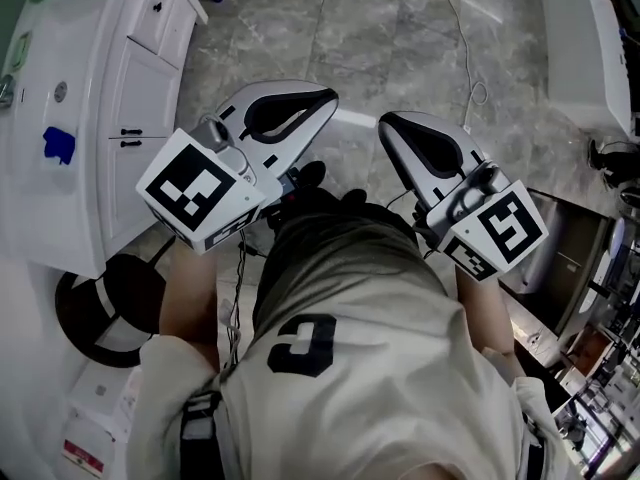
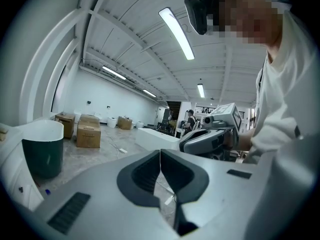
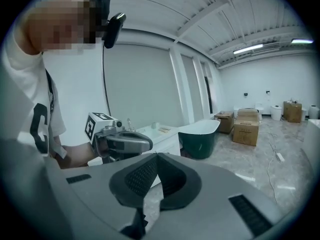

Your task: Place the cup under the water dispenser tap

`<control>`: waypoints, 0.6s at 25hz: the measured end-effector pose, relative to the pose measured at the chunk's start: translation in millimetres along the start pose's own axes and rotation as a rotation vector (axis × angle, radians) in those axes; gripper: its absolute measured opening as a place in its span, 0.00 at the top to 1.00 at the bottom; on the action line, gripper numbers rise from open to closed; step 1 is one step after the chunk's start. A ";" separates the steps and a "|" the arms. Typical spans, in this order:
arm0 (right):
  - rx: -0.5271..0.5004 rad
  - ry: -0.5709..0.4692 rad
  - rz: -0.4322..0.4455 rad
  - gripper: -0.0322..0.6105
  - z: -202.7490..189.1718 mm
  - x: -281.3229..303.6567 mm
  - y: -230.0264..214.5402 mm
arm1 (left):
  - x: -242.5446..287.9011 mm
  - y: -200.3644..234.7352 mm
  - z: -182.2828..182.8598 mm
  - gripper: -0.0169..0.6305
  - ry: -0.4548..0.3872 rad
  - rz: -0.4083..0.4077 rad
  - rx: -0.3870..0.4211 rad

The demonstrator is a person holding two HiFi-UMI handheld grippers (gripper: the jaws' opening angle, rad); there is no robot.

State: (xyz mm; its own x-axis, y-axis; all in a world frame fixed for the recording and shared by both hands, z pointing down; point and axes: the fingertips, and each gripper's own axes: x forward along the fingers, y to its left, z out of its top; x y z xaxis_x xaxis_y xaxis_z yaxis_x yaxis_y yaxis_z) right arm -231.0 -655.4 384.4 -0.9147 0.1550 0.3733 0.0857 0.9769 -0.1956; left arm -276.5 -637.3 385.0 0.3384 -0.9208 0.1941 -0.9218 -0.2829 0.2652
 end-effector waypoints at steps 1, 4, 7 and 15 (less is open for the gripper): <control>0.003 0.003 0.002 0.91 -0.8 0.9 -2.3 | 0.6 2.3 1.0 0.88 0.001 0.006 0.004; 0.003 0.015 0.012 0.91 0.4 3.6 -3.1 | 0.0 7.6 3.5 0.88 -0.001 0.025 0.001; 0.004 0.015 0.023 0.91 5.8 5.5 -2.9 | 0.1 10.0 6.0 0.88 -0.002 0.030 -0.017; 0.066 -0.014 0.049 0.91 2.9 -13.8 -5.4 | 12.1 -18.5 1.5 0.88 0.020 0.030 -0.091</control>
